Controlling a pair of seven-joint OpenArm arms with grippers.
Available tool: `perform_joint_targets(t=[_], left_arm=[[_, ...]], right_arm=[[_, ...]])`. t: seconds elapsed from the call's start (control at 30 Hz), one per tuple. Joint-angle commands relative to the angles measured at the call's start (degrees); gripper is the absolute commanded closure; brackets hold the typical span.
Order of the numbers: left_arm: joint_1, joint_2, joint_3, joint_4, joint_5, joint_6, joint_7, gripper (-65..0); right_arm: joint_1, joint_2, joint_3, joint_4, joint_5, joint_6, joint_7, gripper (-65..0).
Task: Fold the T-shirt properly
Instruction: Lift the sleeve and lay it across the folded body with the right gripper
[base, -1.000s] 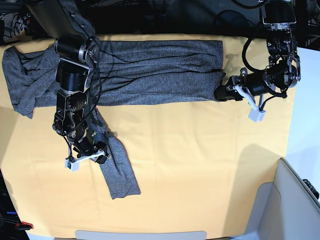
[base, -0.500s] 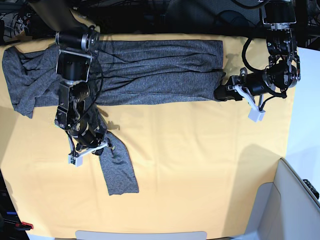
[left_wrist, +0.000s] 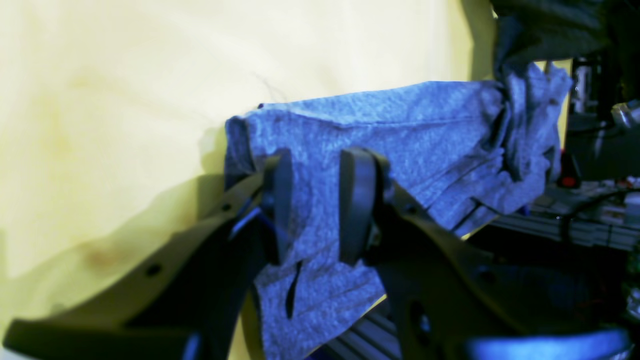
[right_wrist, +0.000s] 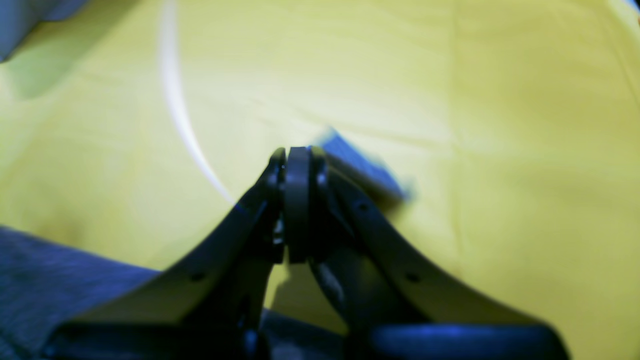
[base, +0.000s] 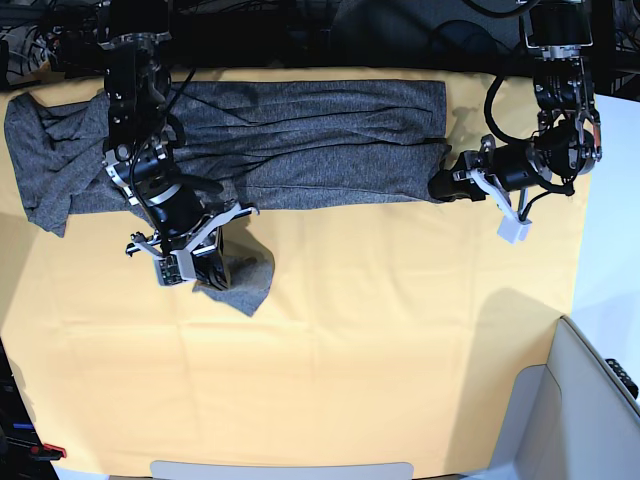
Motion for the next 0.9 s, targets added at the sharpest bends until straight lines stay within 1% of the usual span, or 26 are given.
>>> perform_joint_targets(t=[0.0,0.1,0.17,0.3,0.5,0.73,0.87], left_arm=[[-0.88,-0.66,-0.25,0.85,-1.21,-0.20,-0.40,-16.3],[-0.97,-0.66,-0.16,0.85,-1.21,-0.20,-0.57,-16.3],[-0.97,-0.66,-0.16,0.85,-1.21,-0.20,-0.66,-16.3],[-0.97,-0.66,-0.34,0.85,-1.21,-0.20,-0.66,-16.3],[-0.97,-0.66,-0.42,0.85,-1.21,-0.20,-0.66,-16.3],[-1.05,-0.66,-0.60,0.85,-1.21,-0.20,-0.84,-16.3],[-2.64,-0.66,-0.60,0.85,-1.21,-0.20,-0.84,-16.3]], right_arm=[[-0.16,1.18,-0.24,3.29,0.44,-0.10,1.66,0.0],[-2.89,2.85,-1.73,8.30,0.44,0.07,1.66,0.0],[-4.03,3.38,-2.87,9.62,0.44,0.16,1.66,0.0],[-5.53,4.26,-6.21,9.71,0.44,0.16,1.66,0.0],[-5.35,6.20,-13.86,10.06,0.44,0.16,2.02,0.0],[-4.30,6.20,-19.75,10.06,0.44,0.16,2.10,0.0],[-4.21,6.02,-22.83,9.97,0.44,0.16,2.02,0.0]])
